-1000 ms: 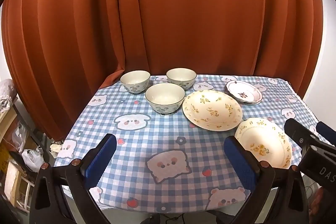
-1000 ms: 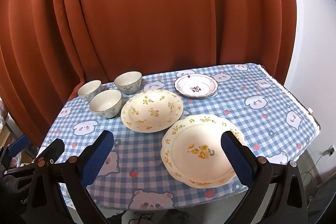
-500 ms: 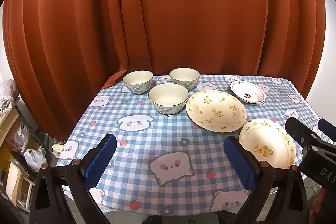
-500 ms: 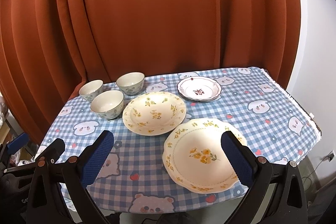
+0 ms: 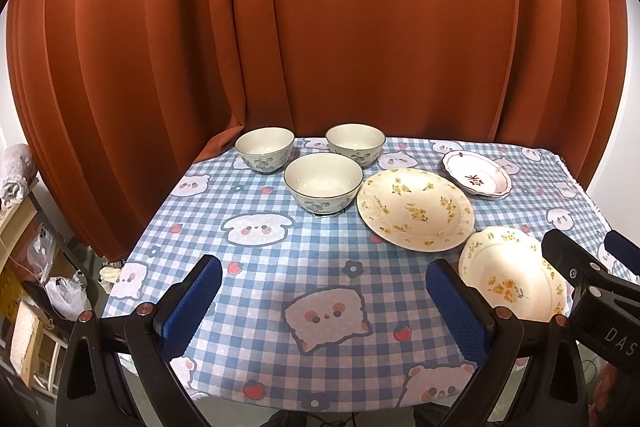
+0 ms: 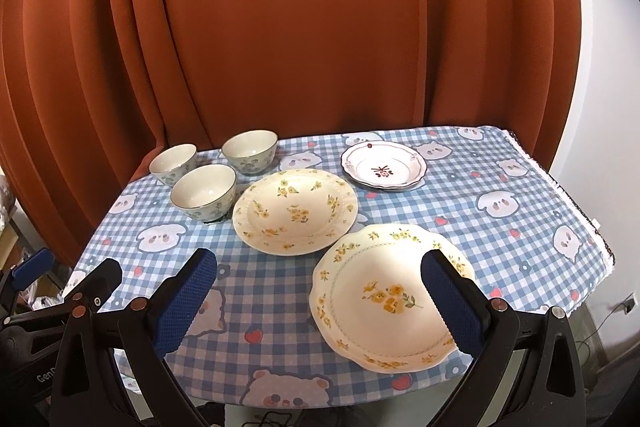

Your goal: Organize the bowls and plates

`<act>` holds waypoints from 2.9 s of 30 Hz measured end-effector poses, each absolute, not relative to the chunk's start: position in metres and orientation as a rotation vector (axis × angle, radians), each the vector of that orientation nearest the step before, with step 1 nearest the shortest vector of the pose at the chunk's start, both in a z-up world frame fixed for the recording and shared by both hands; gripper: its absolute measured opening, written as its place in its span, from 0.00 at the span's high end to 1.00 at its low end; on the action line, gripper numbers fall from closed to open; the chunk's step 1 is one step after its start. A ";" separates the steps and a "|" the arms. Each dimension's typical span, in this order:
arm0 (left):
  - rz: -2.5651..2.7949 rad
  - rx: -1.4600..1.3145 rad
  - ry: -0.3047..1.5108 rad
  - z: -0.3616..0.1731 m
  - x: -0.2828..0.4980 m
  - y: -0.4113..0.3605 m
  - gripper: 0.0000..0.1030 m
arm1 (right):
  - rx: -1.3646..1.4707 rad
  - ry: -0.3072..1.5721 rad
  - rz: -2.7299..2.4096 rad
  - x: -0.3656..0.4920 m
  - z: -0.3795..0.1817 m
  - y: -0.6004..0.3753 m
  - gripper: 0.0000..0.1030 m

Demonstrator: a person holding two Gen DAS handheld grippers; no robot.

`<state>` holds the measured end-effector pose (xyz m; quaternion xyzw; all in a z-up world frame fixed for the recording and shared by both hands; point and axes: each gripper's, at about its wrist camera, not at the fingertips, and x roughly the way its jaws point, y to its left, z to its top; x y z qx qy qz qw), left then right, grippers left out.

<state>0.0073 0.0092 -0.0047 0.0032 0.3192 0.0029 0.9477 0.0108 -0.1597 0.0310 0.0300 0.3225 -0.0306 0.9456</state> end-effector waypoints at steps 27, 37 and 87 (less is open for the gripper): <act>-0.001 0.003 0.678 -0.004 0.018 0.003 0.01 | 0.057 0.673 -0.080 0.013 0.027 -0.161 0.00; -0.022 0.001 0.700 -0.009 0.029 0.016 0.02 | 0.059 0.690 -0.099 0.016 0.024 -0.149 0.00; -0.090 0.000 0.986 -0.088 0.131 -0.168 0.09 | 0.058 0.905 -0.075 0.116 -0.057 -0.314 0.10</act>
